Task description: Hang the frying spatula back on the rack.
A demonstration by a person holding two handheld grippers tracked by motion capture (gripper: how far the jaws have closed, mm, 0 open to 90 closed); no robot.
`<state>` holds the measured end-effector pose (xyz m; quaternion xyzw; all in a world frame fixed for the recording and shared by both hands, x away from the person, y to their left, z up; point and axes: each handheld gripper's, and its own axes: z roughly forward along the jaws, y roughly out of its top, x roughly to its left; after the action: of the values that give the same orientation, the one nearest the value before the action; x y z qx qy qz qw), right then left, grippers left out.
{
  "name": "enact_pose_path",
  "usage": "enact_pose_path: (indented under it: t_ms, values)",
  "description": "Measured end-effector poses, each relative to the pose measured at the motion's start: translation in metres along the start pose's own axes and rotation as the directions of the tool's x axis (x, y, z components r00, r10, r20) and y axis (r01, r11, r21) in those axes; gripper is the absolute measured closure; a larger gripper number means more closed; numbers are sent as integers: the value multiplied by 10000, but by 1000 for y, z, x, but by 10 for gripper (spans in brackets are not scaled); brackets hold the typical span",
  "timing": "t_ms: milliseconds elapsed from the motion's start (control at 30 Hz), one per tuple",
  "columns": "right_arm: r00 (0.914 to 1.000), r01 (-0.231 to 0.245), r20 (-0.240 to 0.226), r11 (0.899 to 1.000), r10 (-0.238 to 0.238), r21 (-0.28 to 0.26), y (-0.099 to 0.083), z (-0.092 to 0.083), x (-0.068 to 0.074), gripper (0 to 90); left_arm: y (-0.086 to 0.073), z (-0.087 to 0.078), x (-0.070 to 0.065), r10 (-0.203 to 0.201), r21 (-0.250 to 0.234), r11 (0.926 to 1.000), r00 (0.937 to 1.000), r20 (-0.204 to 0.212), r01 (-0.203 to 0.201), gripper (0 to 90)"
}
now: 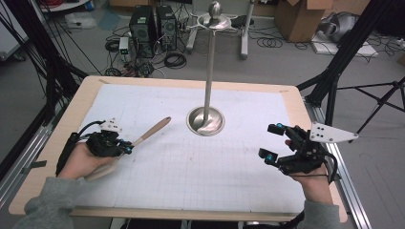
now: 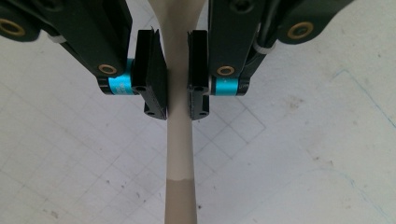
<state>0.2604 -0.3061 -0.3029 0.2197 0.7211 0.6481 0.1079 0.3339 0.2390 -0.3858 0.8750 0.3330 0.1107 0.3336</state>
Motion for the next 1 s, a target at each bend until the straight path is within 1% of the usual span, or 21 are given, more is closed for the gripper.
enact_pose_path:
  t_ms: [67,167,233,300,400,567,600,633,733,767,867,933,967,1000]
  values:
    - [10000,-61,5,10000,61,16,-1,0,0,101,2,-2,-1,5,-97,10000,10000,25,-5,777]
    - [10000,-23,5,10000,23,24,-1,0,-1,101,4,-5,0,-7,-272,9996,10000,26,7,777]
    - [10000,-45,-8,10000,45,25,-1,0,-1,101,6,-7,-1,-83,-462,9989,10000,28,85,778]
    - [10000,-70,-21,10000,70,44,-2,0,-1,101,8,-10,-1,-118,-552,9984,9999,60,122,777]
    - [9999,-118,1,9999,118,38,-2,1,-1,101,11,-14,-1,-209,-730,9971,9995,230,225,777]
    - [9999,-108,-22,9999,108,28,-2,1,-2,101,19,-20,-1,-164,-1102,9937,9990,405,208,777]
    - [10000,-93,-16,10000,93,14,-2,2,-3,101,21,-22,-1,-127,-1107,9937,9987,489,180,777]
    - [10000,-93,-16,10000,93,14,-2,2,-3,101,22,-22,-2,-159,-1163,9930,9987,486,215,777]
    - [10000,-43,-46,10000,42,-14,-2,2,-3,101,30,-27,-3,-153,-1203,9926,9995,288,187,777]
    - [9999,-101,-62,9999,101,24,-2,2,-3,101,32,-29,-3,-181,-1310,9911,9993,331,223,777]
    - [9999,-87,-97,10000,87,13,-2,3,-3,101,39,-35,-3,-79,-1500,9886,9994,345,130,777]
    - [9999,-105,-110,9999,106,22,-2,3,-3,101,44,-39,-4,-150,-1652,9861,9993,332,203,777]
    - [9999,-101,-117,9999,101,20,-2,3,-3,101,46,-41,-3,-94,-1678,9857,9994,340,150,777]
    - [9999,-84,-99,10000,84,-22,-2,3,-3,101,48,-43,-2,-131,-1762,9842,9992,380,196,777]
